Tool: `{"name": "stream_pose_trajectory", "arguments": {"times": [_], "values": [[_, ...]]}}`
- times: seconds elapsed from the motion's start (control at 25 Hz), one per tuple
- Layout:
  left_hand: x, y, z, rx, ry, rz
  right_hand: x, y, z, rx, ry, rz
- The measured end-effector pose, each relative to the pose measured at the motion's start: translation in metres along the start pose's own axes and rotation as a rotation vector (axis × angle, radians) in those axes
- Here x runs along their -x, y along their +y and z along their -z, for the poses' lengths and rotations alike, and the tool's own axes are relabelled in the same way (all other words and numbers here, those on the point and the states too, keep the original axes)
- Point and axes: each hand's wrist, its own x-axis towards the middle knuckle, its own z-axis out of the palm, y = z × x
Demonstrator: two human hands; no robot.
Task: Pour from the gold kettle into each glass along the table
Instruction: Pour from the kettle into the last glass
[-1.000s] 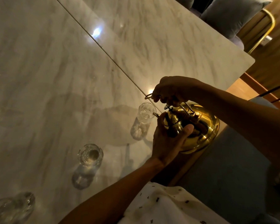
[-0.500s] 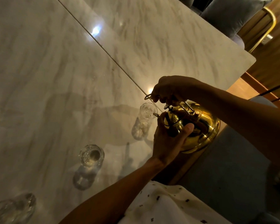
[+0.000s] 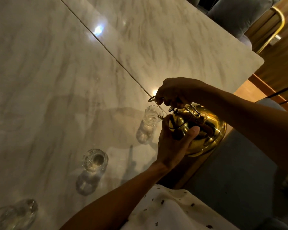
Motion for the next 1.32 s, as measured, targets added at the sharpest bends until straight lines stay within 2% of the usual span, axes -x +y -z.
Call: {"name": "stream_pose_trajectory", "arguments": {"times": [0.36, 0.6, 1.04, 1.32], "values": [[0.001, -0.008, -0.001, -0.049, 0.007, 0.008, 0.006, 0.01, 0.0, -0.092, -0.006, 0.004], [0.004, -0.017, -0.004, -0.142, 0.023, 0.004, 0.011, 0.026, -0.001, -0.108, 0.09, 0.054], [0.012, -0.04, -0.004, -0.375, -0.062, 0.088, 0.024, 0.068, -0.014, -0.265, 0.177, 0.038], [0.018, -0.044, -0.003, -0.476, -0.096, 0.08, 0.029, 0.091, -0.021, -0.326, 0.206, 0.079]]}}
